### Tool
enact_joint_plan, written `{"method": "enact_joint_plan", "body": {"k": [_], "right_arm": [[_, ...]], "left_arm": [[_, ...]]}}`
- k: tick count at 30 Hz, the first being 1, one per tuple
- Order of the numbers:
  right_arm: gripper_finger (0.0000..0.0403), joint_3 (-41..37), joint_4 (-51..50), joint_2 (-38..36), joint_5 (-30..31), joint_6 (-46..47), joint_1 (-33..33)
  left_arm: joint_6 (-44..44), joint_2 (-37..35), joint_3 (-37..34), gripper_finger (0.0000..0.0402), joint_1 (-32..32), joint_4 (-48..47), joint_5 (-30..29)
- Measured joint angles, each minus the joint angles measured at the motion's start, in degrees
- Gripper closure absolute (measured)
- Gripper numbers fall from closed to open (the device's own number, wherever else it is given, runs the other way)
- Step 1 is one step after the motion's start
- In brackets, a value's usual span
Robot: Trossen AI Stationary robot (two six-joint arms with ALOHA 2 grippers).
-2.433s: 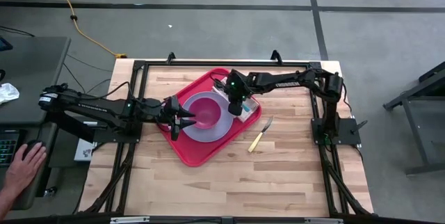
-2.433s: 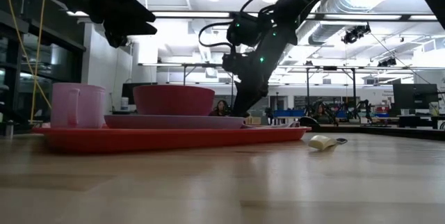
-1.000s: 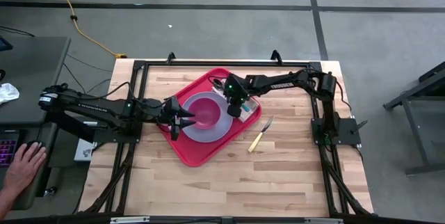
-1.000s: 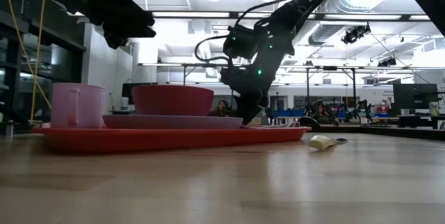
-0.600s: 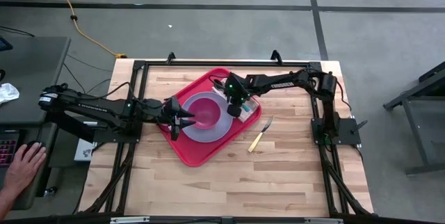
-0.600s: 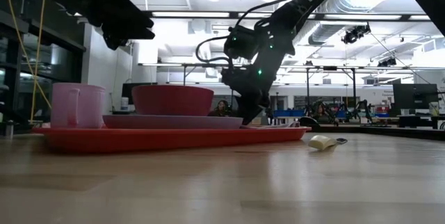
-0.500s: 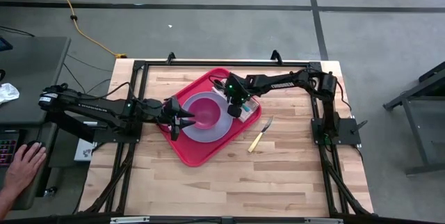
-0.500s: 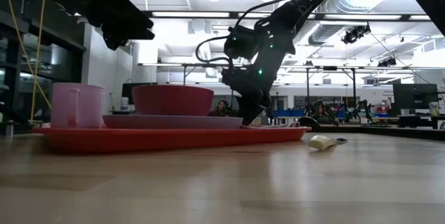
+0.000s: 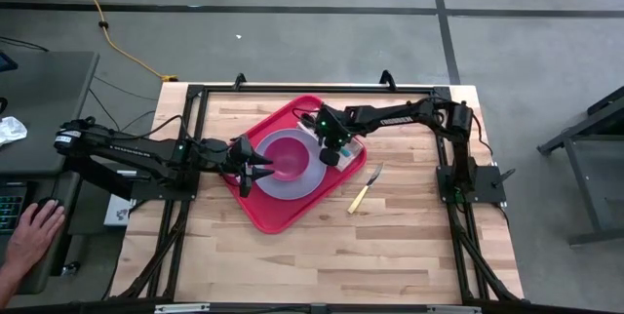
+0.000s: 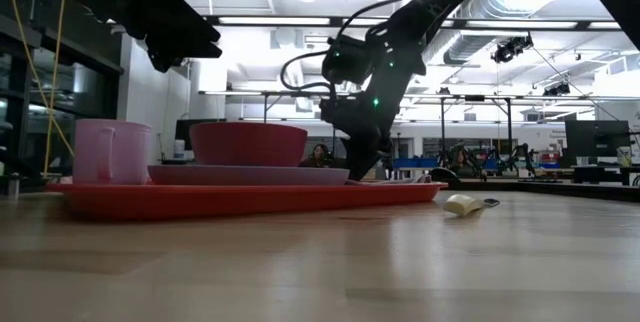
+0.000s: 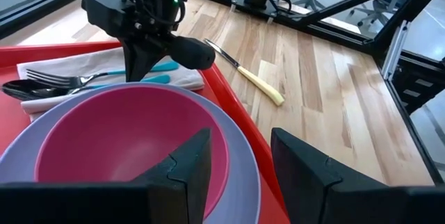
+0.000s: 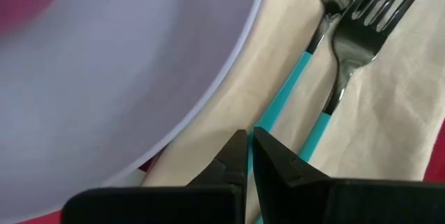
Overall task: Set up tray
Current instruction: Put the blue spoon on top of the brown table napkin to the left of the blue fork on the red serving tray
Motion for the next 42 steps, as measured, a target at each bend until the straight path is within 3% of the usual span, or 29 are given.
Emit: {"method": "enact_joint_plan", "body": {"k": [42], "right_arm": [[0.04,-0.14,-5.86,-0.6,1.31,-4.42,4.39]], "left_arm": [[0.84,0.0,0.0,0.0222,0.01,0.0,-1.07]]}}
